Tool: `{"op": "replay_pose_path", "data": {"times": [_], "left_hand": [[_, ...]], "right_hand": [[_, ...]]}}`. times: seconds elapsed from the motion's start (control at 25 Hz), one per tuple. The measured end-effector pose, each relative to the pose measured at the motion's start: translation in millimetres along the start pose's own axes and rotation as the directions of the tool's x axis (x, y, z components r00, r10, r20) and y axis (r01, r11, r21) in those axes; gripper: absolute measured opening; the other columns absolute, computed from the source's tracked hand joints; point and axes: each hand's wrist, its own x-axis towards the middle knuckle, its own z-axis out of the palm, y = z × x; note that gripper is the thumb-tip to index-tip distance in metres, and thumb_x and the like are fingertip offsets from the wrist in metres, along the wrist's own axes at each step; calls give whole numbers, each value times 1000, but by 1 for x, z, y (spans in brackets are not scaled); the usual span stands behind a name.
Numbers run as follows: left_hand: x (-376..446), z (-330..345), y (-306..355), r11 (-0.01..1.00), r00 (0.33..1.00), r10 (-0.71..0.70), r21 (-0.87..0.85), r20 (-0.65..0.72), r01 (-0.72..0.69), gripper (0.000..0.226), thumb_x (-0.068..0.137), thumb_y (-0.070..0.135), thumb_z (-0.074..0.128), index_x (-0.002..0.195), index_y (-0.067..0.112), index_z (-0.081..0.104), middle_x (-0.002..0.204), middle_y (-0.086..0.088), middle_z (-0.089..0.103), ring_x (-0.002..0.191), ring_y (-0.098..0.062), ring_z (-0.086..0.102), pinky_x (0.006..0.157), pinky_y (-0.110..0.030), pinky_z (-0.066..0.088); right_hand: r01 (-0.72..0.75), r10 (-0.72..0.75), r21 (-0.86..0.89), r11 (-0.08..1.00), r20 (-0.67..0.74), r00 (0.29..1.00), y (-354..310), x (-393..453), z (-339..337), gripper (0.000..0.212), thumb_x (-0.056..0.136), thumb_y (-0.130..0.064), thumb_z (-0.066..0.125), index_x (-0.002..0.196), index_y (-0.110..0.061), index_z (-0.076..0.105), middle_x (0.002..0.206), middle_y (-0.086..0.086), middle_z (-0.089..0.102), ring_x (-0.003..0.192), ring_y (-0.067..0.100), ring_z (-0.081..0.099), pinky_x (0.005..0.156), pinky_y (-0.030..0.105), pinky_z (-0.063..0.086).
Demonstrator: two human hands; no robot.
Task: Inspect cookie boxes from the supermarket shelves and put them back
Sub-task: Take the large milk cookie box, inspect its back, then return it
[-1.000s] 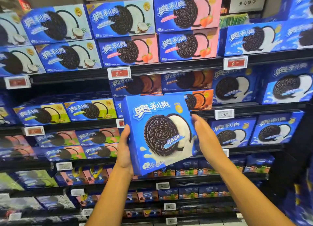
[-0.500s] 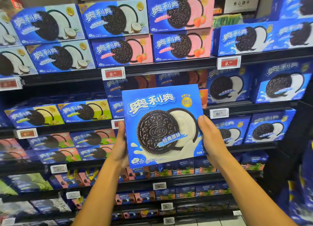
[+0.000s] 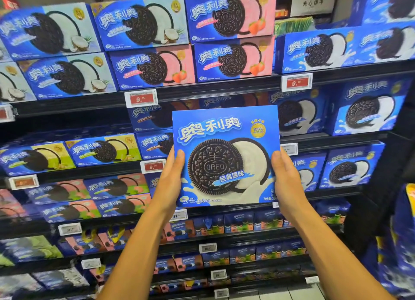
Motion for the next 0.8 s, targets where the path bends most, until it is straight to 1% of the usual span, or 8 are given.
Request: {"op": "replay_pose_path", "data": {"times": [0.12, 0.2, 0.28, 0.36, 0.44, 0.56, 0.68, 0.8], "left_hand": [[6, 4, -6, 1000, 999, -2, 24, 43, 1, 38, 102, 38, 44, 140, 39, 46, 132, 11, 65, 119, -16, 63, 104, -52, 47], [11, 11, -8, 1000, 995, -11, -28, 104, 14, 41, 102, 31, 44, 142, 35, 45, 132, 7, 65, 116, -18, 65, 95, -48, 54], [16, 26, -11, 994, 989, -10, -105, 145, 26, 48, 93, 28, 53, 140, 31, 48, 129, 4, 67, 108, -18, 69, 83, -41, 60], [23, 42, -21, 990, 991, 9, -141, 134, 10, 55, 84, 20, 62, 138, 22, 51, 126, -2, 68, 101, -20, 70, 81, -42, 60], [31, 61, -33, 989, 997, 36, -145, 70, -25, 59, 81, 12, 65, 138, 17, 48, 125, -5, 67, 100, -20, 68, 85, -40, 59], [47, 94, -51, 993, 997, 83, -83, 3, -82, 58, 77, 15, 66, 132, 20, 50, 115, 5, 70, 102, -14, 66, 87, -31, 56], [65, 129, -67, 996, 997, 72, -46, 19, -71, 58, 74, 18, 70, 129, 22, 54, 107, 8, 75, 98, -12, 70, 80, -27, 57], [83, 161, -81, 999, 999, 50, -9, 9, -50, 55, 74, 20, 72, 126, 27, 58, 110, 8, 75, 98, -11, 71, 78, -25, 57]], "right_hand": [[-37, 36, -6, 999, -27, 999, 1, 3, -10, 82, 80, -76, 55, 148, -32, 45, 140, -16, 59, 128, 5, 56, 107, 34, 47], [-63, 63, 5, 998, -58, 996, -1, 8, -21, 80, 80, -74, 56, 146, -30, 48, 138, -13, 61, 127, 9, 58, 107, 40, 47], [-61, 63, 26, 998, -80, 995, -5, 14, -35, 58, 87, -64, 54, 135, -33, 57, 129, -10, 68, 118, 12, 65, 97, 39, 55], [-55, 59, 49, 997, -88, 994, -10, 20, -49, 40, 88, -59, 54, 122, -43, 64, 120, -13, 72, 107, 9, 69, 81, 29, 60], [-67, 75, 72, 995, -110, 991, -10, 27, -69, 44, 88, -57, 54, 127, -39, 62, 121, -11, 71, 107, 10, 70, 79, 27, 59], [-109, 125, 107, 988, -158, 979, -3, 42, -105, 48, 88, -52, 55, 129, -29, 59, 120, -6, 72, 103, 14, 71, 72, 26, 58], [-142, 167, 131, 981, -212, 963, 4, 58, -144, 44, 86, -52, 58, 123, -30, 60, 114, -3, 73, 94, 15, 73, 67, 29, 59], [-162, 193, 152, 975, -222, 956, 10, 79, -181, 36, 79, -49, 64, 112, -34, 60, 106, -3, 75, 87, 16, 73, 67, 33, 59]]}}
